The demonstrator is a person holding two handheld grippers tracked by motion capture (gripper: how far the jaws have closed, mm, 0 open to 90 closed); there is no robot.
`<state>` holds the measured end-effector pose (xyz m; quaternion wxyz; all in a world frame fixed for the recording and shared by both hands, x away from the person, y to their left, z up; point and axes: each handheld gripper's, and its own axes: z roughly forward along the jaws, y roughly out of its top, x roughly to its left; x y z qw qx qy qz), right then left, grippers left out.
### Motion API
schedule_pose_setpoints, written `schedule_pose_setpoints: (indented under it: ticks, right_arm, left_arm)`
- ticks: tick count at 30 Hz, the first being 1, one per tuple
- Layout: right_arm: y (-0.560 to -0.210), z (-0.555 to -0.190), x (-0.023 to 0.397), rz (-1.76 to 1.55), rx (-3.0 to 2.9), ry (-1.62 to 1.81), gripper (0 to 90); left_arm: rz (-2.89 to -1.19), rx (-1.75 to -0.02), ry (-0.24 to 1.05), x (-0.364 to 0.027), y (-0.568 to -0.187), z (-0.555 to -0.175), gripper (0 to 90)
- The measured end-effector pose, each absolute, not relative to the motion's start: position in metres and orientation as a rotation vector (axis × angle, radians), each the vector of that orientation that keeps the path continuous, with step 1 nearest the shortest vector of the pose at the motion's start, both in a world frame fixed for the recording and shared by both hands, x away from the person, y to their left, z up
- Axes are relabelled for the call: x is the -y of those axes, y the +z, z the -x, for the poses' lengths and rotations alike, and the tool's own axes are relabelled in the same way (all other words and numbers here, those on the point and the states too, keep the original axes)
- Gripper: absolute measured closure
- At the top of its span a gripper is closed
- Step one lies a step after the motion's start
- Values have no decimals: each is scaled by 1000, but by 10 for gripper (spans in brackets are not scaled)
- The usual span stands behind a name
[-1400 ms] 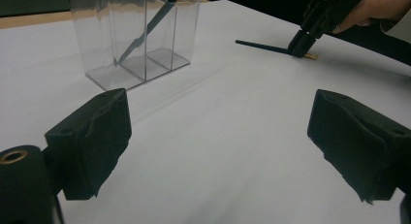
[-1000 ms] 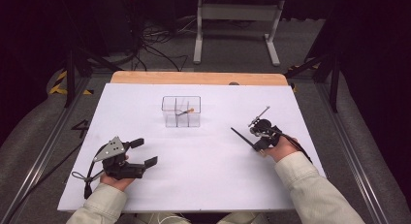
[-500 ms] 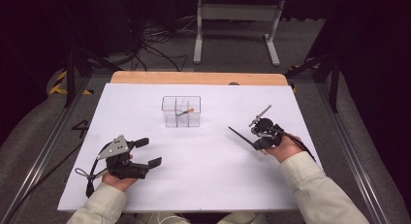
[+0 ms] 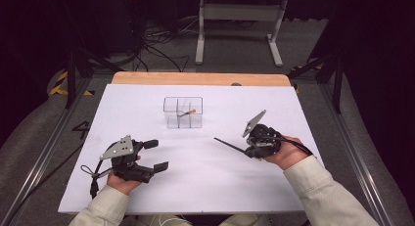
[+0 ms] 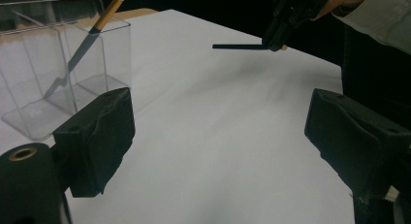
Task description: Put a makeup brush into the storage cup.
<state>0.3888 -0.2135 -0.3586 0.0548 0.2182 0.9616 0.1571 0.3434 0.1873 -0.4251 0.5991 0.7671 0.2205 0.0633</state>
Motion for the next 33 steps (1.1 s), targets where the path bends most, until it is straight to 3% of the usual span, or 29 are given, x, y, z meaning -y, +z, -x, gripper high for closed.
schedule_pose_setpoints:
  ticks: [15, 33]
  right_arm:
    - [-343, -362, 171, -331, -2999, 517, 836]
    - [-338, -351, 149, -128, -3050, 468, 836]
  left_arm:
    - [-1797, -423, 51, -172, -420, -344, 135]
    - [-1835, -326, -14, -151, -415, -345, 182]
